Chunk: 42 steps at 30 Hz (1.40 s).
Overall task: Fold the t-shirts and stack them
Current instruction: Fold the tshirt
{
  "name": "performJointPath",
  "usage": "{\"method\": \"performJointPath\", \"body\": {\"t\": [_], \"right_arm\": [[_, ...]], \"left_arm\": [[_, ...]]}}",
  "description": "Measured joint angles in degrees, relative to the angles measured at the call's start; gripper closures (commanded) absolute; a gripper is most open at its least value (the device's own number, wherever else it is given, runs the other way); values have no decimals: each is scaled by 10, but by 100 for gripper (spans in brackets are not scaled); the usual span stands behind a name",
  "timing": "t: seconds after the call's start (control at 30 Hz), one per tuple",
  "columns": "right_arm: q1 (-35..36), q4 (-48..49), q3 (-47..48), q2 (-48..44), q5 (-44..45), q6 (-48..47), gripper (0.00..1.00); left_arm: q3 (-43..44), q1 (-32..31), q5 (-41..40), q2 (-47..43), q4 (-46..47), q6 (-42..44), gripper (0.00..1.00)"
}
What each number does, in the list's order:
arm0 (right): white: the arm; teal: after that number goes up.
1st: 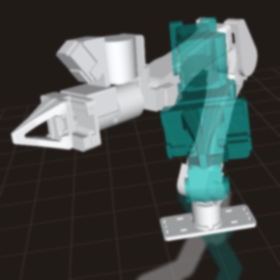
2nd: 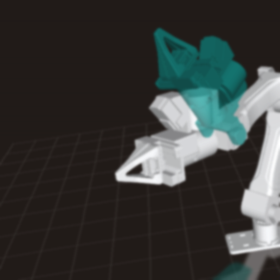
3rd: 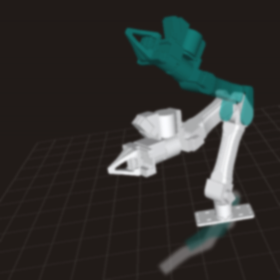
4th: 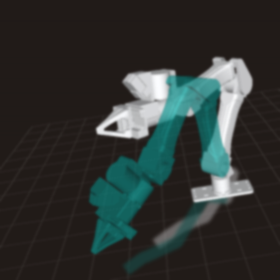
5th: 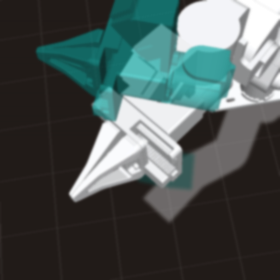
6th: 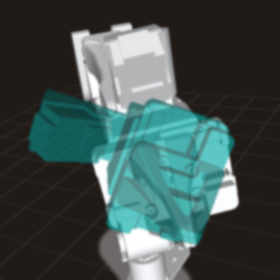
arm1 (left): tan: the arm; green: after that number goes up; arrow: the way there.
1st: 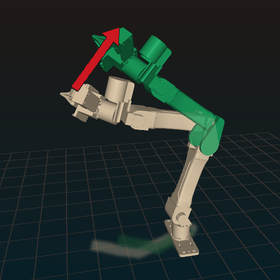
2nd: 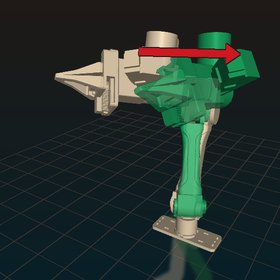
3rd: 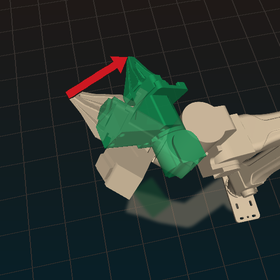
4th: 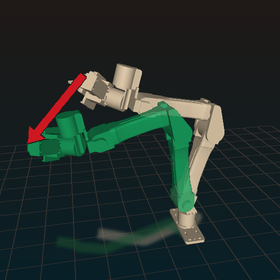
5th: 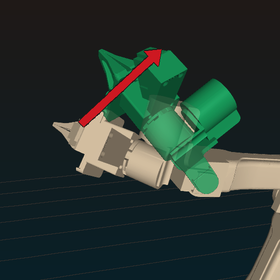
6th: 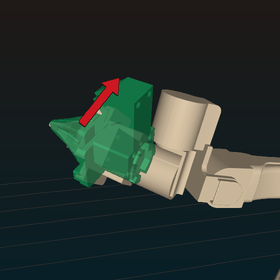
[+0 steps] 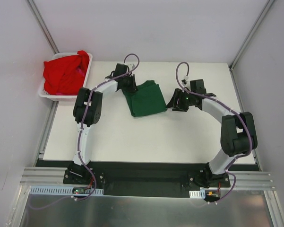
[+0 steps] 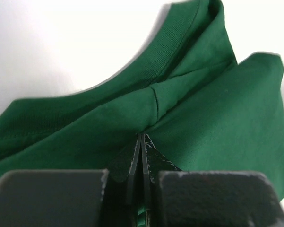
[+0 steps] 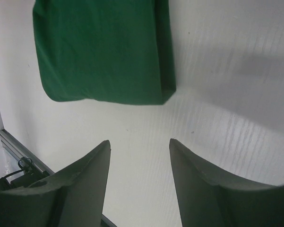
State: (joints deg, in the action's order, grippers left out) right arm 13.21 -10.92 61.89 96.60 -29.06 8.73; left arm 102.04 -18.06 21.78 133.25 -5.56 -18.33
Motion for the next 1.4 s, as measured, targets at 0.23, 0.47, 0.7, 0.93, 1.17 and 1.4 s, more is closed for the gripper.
{"method": "performJointPath", "body": {"t": [0.23, 0.47, 0.7, 0.93, 1.17, 1.4], "right_arm": [[0, 0, -17, -24, 0, 0, 44], [0, -1, -26, -48, 1, 0, 44], [0, -2, -29, -69, 1, 0, 44], [0, -9, -36, -89, 6, -1, 44], [-1, -19, -45, -107, 12, -5, 44], [-1, -26, -63, -132, 14, -5, 44]], "left_arm": [[-66, -41, -1, -42, -3, 13, 100], [-149, -87, -10, -94, 10, 10, 100], [-260, -116, -43, -182, 21, -2, 53], [-295, -127, -89, -313, 10, 6, 24], [-298, -127, -102, -383, 26, 28, 26], [-296, -127, -32, -325, 37, 82, 32]]}}
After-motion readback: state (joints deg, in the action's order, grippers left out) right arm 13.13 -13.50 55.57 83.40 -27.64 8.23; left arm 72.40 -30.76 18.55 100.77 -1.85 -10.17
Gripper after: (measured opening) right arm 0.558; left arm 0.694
